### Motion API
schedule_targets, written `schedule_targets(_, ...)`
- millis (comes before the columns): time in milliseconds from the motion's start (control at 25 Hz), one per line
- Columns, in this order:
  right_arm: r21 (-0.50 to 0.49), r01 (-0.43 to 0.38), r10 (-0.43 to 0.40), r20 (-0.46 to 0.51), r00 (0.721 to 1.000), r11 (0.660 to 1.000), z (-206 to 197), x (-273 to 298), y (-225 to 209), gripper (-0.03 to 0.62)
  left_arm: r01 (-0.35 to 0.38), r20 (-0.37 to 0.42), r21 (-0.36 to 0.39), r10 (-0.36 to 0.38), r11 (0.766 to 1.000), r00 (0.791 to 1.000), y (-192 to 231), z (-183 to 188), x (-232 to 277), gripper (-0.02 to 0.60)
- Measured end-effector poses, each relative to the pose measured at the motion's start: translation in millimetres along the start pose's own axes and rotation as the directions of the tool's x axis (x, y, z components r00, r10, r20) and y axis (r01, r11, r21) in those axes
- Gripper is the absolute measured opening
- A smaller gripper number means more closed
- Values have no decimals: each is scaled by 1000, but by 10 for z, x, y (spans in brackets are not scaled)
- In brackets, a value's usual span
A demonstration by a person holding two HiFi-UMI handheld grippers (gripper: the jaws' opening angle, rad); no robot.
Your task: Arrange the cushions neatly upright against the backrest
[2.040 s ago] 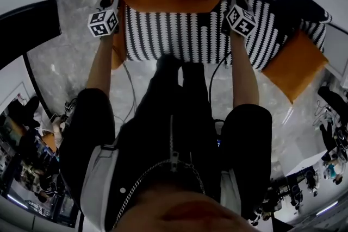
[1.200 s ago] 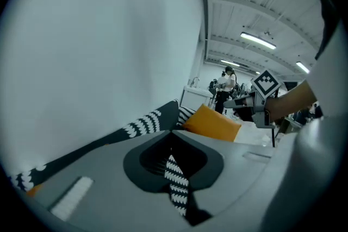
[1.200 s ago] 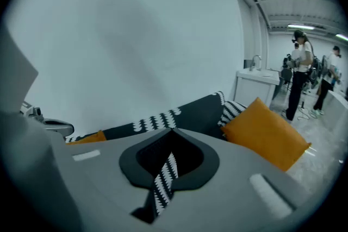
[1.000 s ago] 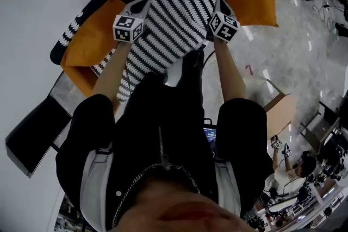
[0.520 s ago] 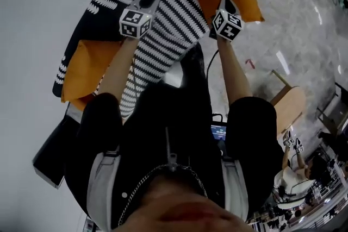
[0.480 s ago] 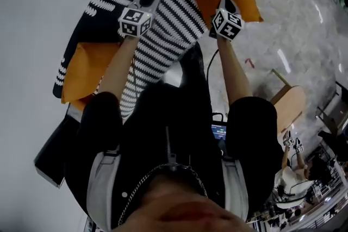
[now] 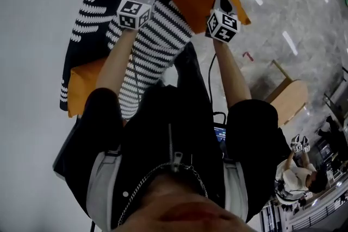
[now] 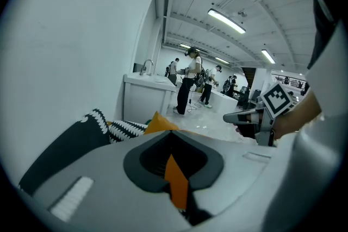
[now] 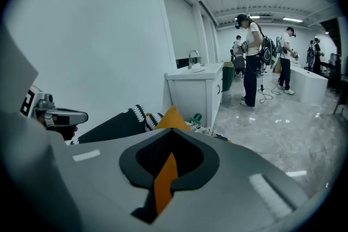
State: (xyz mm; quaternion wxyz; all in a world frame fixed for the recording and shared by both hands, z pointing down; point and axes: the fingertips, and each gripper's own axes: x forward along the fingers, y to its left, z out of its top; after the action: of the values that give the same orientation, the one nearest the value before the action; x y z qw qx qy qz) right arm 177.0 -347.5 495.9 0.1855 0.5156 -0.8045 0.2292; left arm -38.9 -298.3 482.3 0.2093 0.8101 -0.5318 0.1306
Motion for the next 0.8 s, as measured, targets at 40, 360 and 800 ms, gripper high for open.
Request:
schedule_targets(40, 9, 9, -9, 4, 1000, 1000, 7, 26, -79, 3, 12, -8, 17, -12, 1000, 1000, -9, 37, 125, 11)
schedule_targets(360, 119, 167, -172, 35, 984, 979, 11, -97, -1144, 3, 58, -14, 127, -57, 990, 998, -108, 364, 1232, 11)
schedule_targets(800, 255, 399, -409, -17, 912, 880, -562, -334, -2248, 3, 114, -56, 197, -105, 974, 993, 11, 349, 2423, 11)
